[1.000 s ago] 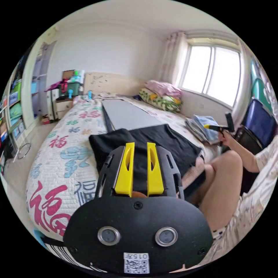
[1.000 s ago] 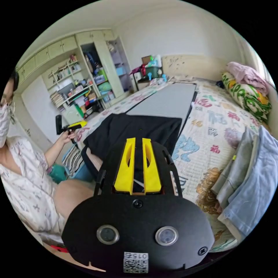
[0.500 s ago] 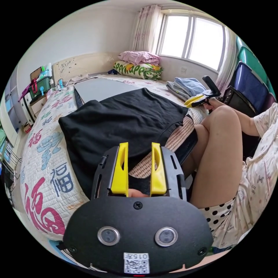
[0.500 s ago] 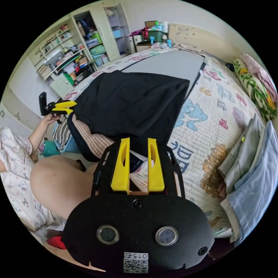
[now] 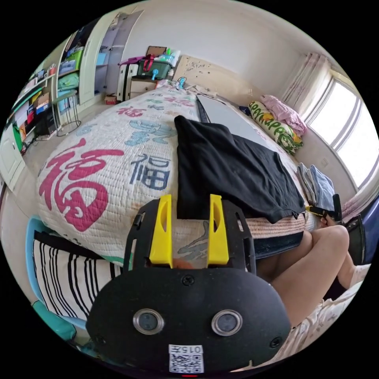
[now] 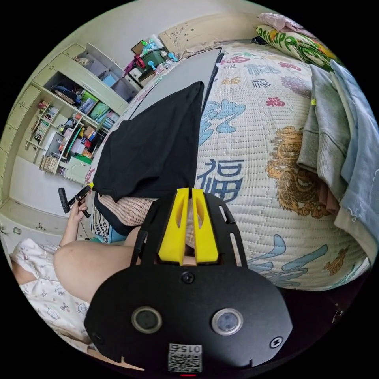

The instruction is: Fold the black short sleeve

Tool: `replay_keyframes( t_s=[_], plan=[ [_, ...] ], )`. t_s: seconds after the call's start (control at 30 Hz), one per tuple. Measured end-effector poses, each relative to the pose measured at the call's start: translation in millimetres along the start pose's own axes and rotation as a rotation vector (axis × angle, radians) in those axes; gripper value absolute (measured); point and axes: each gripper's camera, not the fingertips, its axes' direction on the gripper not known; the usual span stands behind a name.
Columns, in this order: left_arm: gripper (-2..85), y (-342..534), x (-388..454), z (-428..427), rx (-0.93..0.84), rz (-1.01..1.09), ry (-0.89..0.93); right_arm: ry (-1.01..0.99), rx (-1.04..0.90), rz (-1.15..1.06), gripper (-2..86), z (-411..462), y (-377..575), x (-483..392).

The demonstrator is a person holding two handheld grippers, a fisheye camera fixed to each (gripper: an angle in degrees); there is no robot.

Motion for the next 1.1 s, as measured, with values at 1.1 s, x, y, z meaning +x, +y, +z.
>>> replay_keyframes(
  t_s=[1.1],
  plan=[
    [8.6,41,37,2,-0.051,0.849,0.245,0.217,-0.079,-0.652,9.0,122,10,-32]
  ],
)
